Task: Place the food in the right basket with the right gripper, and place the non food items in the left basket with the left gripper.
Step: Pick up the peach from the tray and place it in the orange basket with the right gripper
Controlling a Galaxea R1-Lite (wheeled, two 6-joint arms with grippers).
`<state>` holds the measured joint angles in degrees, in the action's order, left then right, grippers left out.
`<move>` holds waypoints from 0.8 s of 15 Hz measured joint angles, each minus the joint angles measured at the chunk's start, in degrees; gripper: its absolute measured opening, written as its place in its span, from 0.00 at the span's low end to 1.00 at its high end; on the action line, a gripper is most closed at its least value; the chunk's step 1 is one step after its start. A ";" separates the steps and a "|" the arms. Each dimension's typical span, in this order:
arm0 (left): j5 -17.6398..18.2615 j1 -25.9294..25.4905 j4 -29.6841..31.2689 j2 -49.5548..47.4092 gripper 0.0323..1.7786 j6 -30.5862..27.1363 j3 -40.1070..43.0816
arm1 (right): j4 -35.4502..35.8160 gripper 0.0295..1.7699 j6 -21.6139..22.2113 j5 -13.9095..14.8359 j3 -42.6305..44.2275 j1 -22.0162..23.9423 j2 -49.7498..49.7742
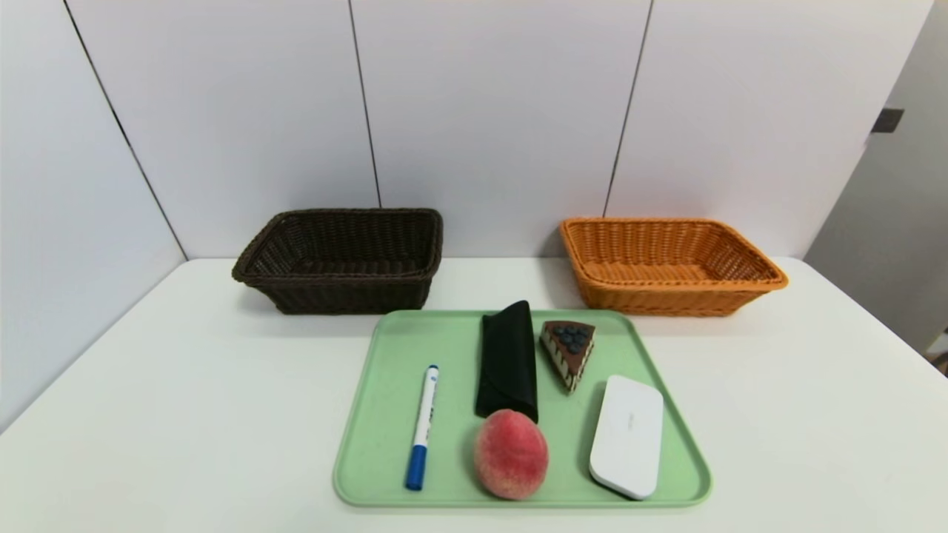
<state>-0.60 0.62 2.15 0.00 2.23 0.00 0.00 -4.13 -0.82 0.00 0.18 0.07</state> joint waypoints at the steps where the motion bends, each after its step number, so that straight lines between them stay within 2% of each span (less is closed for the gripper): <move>1: -0.02 0.00 0.02 0.00 0.95 0.00 0.00 | 0.00 0.97 0.39 0.30 0.00 0.00 0.00; 6: -0.09 0.00 -0.06 0.00 0.95 -0.04 0.00 | 0.10 0.97 1.35 0.07 0.10 -0.02 0.00; 8: 0.55 0.00 -2.66 0.21 0.95 -0.02 -4.18 | -0.90 0.97 1.55 -0.09 3.58 0.00 -0.60; 10: 3.01 0.01 -11.64 1.73 0.95 -0.04 -14.47 | -5.25 0.97 2.65 -0.20 11.08 0.00 -4.18; 12: 6.57 0.11 -23.89 5.62 0.95 -0.09 -25.95 | -10.85 0.97 4.16 -1.27 20.31 0.00 -10.26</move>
<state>5.97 0.73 -21.75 5.62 2.15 -25.95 -10.85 0.02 -2.08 20.31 0.18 -10.19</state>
